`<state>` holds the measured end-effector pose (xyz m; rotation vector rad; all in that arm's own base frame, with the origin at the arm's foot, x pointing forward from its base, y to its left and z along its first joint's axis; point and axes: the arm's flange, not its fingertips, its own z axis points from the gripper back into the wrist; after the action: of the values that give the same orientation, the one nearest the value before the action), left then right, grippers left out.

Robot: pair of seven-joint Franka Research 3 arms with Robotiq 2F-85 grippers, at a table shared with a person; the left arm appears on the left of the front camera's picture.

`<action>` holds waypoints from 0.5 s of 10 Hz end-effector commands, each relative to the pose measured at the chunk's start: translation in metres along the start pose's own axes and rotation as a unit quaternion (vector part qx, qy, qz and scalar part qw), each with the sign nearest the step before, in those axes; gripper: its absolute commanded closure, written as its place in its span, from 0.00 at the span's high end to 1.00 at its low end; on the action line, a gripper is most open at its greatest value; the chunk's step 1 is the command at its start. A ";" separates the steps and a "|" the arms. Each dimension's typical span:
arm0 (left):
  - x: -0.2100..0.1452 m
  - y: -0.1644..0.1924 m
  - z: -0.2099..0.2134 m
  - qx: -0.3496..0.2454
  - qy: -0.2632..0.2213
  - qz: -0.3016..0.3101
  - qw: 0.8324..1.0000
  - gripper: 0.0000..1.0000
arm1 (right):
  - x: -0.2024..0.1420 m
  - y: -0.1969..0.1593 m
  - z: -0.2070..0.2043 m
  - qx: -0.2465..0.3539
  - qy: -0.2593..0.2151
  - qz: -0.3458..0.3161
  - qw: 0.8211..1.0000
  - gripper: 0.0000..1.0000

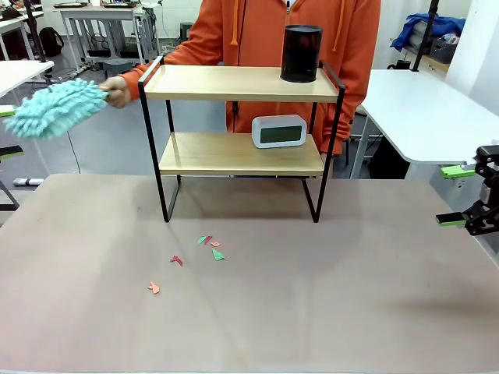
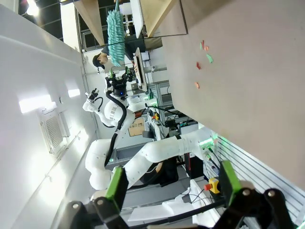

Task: Clean the shelf.
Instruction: Hand the Duster back to the human.

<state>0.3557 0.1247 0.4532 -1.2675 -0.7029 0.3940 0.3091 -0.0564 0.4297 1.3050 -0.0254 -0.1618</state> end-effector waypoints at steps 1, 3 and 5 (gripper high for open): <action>-0.021 -0.004 0.003 -0.042 0.048 0.021 0.998 1.00 | -0.003 0.000 0.002 -0.003 0.003 0.000 1.000 1.00; -0.054 0.012 -0.018 -0.073 0.150 0.054 0.984 1.00 | -0.003 0.000 0.002 -0.003 0.003 0.000 1.000 1.00; -0.090 0.048 -0.051 -0.047 0.316 0.101 0.942 1.00 | -0.003 0.000 0.002 -0.003 0.003 0.000 1.000 1.00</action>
<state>0.3492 0.0560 0.4057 -1.5039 -0.2150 0.1672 0.3090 -0.0563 0.4296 1.3047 -0.0251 -0.1620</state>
